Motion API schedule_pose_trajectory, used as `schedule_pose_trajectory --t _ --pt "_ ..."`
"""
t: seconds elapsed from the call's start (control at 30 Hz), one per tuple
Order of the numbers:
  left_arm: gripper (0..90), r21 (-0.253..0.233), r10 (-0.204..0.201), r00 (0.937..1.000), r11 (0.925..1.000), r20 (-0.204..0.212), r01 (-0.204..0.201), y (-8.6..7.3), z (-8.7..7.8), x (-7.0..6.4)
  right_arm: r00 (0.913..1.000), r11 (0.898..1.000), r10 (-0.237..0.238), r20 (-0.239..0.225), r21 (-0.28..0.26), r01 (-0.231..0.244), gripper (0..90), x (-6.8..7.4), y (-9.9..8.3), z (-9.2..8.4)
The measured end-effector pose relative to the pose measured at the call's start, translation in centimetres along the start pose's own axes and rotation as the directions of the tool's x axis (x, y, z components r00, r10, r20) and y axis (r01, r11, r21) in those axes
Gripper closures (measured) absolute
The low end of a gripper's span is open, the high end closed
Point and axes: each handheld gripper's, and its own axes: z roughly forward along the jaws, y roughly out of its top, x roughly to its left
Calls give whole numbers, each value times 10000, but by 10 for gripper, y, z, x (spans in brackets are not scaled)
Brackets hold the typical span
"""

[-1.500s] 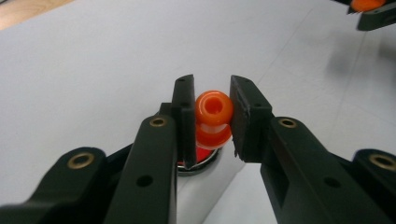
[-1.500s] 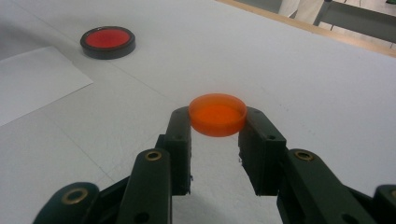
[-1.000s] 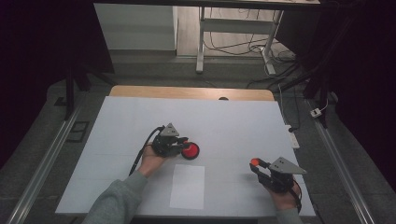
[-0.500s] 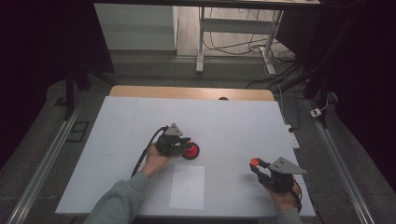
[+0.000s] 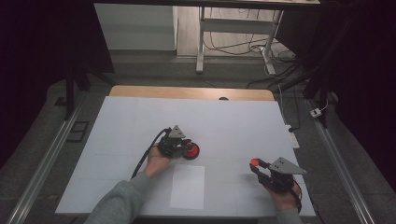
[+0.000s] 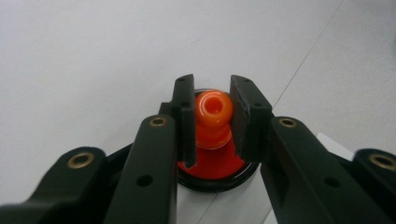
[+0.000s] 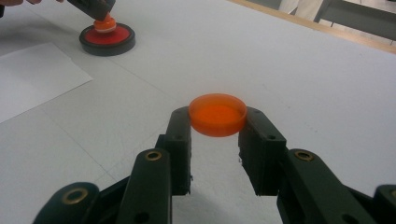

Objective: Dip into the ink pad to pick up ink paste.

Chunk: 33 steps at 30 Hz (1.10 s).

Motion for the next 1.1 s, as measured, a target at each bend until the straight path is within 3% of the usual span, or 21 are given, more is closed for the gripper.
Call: schedule_pose_trajectory --t 0.43,0.93,1.1 --pt "726 130 76 9999 9999 -111 -75 -2 4 -2 10000 10000 41 -9 -54 -41 647 0 0 0" --pt "729 340 516 9979 9982 -383 -503 -1 7 -6 10000 10000 62 -25 12 -62 647 1 0 1" --pt "730 367 417 9989 9985 -221 -409 0 7 -4 9999 9999 76 -113 -85 -77 647 3 1 1"
